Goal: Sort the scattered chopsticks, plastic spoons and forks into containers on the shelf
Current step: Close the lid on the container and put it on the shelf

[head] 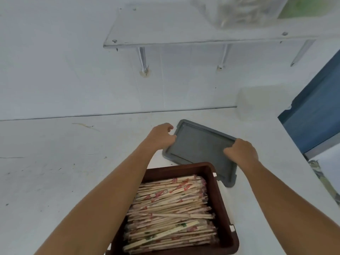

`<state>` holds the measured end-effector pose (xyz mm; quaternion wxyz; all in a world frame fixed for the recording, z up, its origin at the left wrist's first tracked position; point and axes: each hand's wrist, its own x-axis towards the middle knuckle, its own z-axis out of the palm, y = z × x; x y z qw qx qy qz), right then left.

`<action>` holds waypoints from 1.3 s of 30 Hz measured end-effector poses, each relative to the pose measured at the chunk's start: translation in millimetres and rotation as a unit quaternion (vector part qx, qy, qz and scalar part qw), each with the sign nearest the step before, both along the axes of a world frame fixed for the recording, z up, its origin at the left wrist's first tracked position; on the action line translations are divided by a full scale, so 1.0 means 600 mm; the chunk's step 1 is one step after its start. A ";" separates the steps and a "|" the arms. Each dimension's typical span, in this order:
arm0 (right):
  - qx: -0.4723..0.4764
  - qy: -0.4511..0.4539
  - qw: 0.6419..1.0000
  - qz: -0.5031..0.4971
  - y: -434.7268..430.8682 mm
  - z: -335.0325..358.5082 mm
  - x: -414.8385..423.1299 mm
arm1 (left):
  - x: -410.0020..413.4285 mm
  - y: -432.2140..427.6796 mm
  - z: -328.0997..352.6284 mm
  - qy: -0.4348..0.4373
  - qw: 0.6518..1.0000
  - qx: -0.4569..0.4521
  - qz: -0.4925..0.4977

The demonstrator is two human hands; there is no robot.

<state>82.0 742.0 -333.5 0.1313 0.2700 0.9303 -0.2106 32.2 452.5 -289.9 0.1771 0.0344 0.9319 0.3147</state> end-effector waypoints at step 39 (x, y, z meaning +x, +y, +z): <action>-0.130 0.312 0.937 0.091 -0.136 0.043 0.340 | 0.445 -0.193 -0.001 0.154 0.949 -0.002 0.276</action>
